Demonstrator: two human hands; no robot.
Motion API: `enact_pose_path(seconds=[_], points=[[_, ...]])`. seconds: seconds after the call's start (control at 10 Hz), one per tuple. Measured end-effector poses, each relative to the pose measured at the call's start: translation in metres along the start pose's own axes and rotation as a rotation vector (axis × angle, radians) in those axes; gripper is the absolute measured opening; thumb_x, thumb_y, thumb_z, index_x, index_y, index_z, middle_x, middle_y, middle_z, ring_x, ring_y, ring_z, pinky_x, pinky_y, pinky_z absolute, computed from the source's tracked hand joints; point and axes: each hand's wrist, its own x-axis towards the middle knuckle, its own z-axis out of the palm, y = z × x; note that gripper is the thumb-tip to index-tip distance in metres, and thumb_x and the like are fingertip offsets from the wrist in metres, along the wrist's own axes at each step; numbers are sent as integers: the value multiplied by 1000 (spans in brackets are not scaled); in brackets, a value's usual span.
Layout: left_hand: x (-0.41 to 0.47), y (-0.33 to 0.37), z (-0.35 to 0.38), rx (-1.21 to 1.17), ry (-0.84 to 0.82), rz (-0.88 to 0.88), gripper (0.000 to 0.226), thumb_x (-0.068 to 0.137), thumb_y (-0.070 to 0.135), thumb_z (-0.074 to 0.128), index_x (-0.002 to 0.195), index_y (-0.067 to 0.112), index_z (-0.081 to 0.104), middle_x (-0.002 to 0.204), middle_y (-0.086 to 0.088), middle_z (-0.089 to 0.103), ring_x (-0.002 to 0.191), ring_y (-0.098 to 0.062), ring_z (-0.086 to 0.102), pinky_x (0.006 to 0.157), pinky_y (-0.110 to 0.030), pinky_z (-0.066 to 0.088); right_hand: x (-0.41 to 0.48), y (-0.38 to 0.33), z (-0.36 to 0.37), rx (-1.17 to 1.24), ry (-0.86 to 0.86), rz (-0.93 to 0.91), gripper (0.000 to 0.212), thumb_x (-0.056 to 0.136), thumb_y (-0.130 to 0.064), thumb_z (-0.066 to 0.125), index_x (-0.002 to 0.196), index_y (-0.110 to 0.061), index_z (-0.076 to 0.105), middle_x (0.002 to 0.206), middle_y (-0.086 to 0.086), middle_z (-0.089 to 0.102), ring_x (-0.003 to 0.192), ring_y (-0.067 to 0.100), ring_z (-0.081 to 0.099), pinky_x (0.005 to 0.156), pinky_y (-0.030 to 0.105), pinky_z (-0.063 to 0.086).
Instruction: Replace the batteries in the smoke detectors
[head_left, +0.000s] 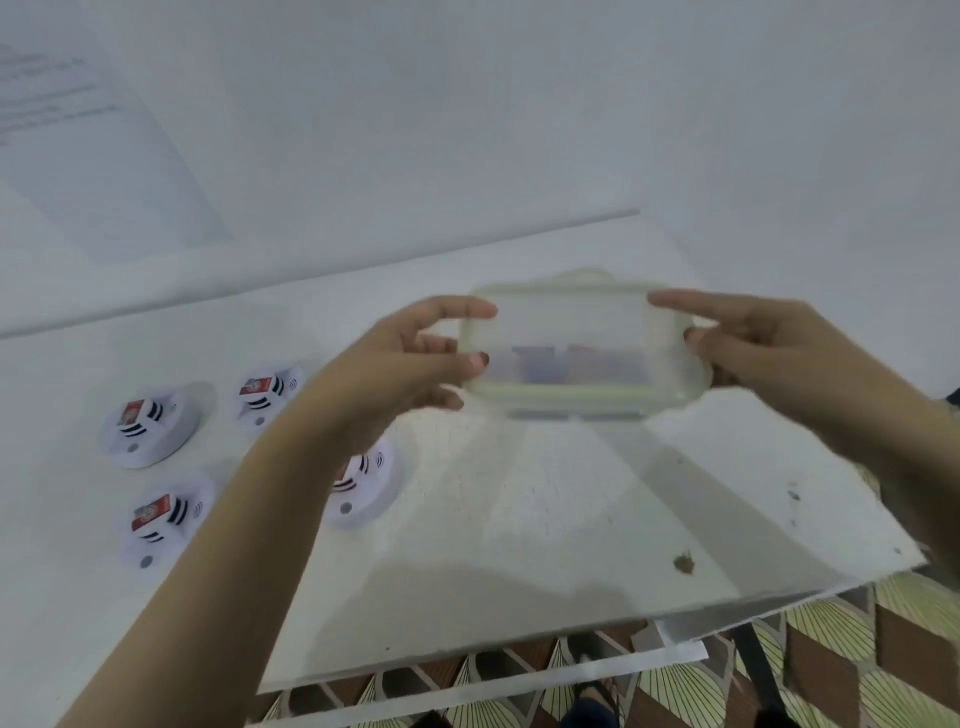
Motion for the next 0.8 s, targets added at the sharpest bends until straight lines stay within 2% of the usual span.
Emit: enact_pose_path(seconds=[0.1,0.2,0.3,0.4,0.5,0.6,0.7,0.8], points=[[37,27,-8,23,107,40,33,89,1,62,110,25,66,85,-4,63,63,-8,61,60,-17,53,51,-15,-14,68,42,-41,33,93,-7,53,103,-35,67,105,10,70,95,20,67,92,33,52],[83,45,-18,-28,172,57,31,91,-4,56,105,23,65,82,-1,63,65,-10,60,61,-18,54,106,-22,-20,100,56,-49,29,91,-5,55,103,-28,68,113,12,67,107,26,62,97,39,50],[129,48,-27,-45,241,26,32,91,-8,52,107,18,63,84,-3,61,70,-14,57,60,-18,53,156,-18,-18,123,57,-35,30,89,-2,55,105,-25,66,122,5,61,109,21,59,99,36,48],[168,38,-34,-35,287,-41,34,91,-11,47,112,12,61,92,-8,58,73,-17,55,59,-19,52,195,-3,-8,106,42,5,33,87,0,54,105,-25,65,124,5,60,105,19,57,95,33,46],[192,21,-39,-70,325,-100,39,89,-17,44,119,2,59,92,-12,53,73,-20,53,56,-18,53,220,18,5,97,7,40,39,84,5,50,105,-24,65,121,13,62,95,20,56,92,34,46],[207,1,-43,-131,350,-138,41,87,-19,43,121,-2,58,89,-13,52,69,-20,51,52,-17,52,237,36,15,112,-39,78,38,85,4,50,107,-22,64,123,12,61,101,22,57,97,34,44],[213,-18,-45,-137,341,-173,36,87,-18,43,108,4,61,99,-17,51,70,-21,52,53,-18,53,246,52,22,113,-91,83,35,86,2,51,106,-24,64,124,7,60,107,22,57,100,35,43],[215,-31,-47,-139,344,-187,34,87,-17,44,101,7,62,101,-17,51,74,-21,53,59,-21,54,252,60,25,117,-76,91,35,87,3,50,106,-23,64,121,6,60,104,18,56,96,31,43]])
